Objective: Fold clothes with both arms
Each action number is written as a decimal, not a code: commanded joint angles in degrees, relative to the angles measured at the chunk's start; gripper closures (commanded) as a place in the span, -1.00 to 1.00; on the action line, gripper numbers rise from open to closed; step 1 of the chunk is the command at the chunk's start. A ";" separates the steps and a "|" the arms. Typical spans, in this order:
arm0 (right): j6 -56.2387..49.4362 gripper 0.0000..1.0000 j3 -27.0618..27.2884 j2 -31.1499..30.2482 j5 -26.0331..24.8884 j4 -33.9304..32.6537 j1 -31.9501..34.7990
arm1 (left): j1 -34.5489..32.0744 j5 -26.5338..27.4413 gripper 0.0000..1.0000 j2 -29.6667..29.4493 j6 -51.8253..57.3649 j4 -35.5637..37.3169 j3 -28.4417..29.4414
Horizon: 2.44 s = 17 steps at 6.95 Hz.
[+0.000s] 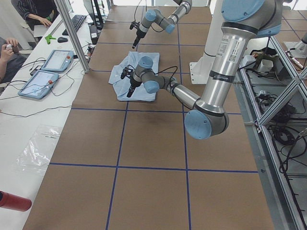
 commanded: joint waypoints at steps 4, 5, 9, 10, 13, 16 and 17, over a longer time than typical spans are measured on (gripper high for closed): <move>-0.08 -1.00 0.36 -0.16 0.14 0.07 -0.05 | 11.59 4.93 -0.98 5.02 -11.77 0.08 -3.96; 0.00 -1.00 0.45 -0.08 0.14 0.07 -0.14 | 11.59 5.02 -0.95 5.02 -11.69 0.08 -3.44; -0.08 -1.00 0.36 -0.16 0.05 0.07 -0.14 | 13.35 5.02 -0.27 5.19 -11.77 0.17 -3.34; -0.08 -1.00 0.36 -0.16 0.05 0.07 -0.14 | 13.35 4.94 0.08 5.20 -11.86 0.17 -3.43; 0.00 -1.00 0.45 -0.16 -0.04 0.07 -0.49 | 13.26 5.11 1.00 5.37 -11.69 0.26 -4.22; 0.53 -1.00 1.06 -0.08 -0.04 0.07 -0.58 | 9.95 5.02 1.00 11.60 -3.20 0.52 -8.88; 0.79 -1.00 1.50 -0.08 0.05 0.07 -0.75 | 6.09 5.02 1.00 11.61 1.54 0.61 -8.01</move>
